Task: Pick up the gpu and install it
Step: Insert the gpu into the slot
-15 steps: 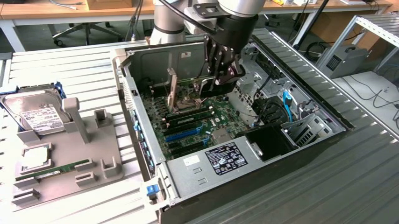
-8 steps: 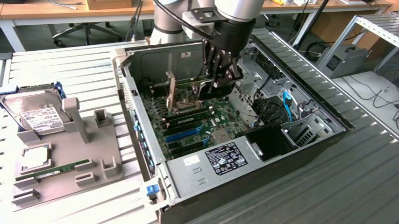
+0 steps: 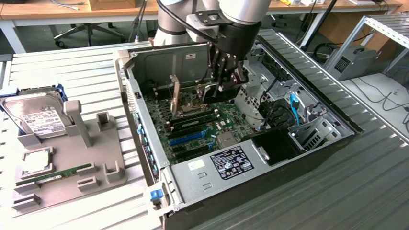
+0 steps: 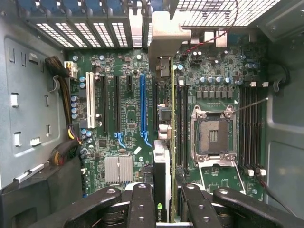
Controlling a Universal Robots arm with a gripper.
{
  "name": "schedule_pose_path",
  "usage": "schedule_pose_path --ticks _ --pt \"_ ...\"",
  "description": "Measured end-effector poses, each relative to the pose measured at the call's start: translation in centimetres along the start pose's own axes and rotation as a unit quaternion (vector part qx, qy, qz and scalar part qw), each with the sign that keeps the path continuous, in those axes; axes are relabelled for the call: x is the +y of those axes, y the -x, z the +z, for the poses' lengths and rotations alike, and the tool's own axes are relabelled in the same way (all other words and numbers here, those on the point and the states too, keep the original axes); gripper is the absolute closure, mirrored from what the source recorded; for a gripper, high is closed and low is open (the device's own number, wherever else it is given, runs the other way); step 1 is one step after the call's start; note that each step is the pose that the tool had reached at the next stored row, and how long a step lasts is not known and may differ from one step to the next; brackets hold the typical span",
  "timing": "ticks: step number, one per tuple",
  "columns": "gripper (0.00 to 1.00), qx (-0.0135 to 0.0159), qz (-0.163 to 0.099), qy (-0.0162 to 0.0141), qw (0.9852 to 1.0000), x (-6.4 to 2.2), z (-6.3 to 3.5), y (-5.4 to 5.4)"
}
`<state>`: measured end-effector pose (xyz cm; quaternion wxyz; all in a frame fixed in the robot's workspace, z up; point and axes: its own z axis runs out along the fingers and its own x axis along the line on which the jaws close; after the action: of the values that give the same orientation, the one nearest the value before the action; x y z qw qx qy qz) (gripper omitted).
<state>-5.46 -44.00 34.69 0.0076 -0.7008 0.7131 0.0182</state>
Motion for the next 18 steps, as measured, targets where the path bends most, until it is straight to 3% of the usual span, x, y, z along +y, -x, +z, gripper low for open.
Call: schedule_pose_path --ticks 13,18 --pt "0.73 -0.0001 0.000 0.0000 1.0000 0.03 0.47 -0.03" --pt "0.73 0.0000 0.000 0.0000 1.0000 0.02 0.44 -0.52"
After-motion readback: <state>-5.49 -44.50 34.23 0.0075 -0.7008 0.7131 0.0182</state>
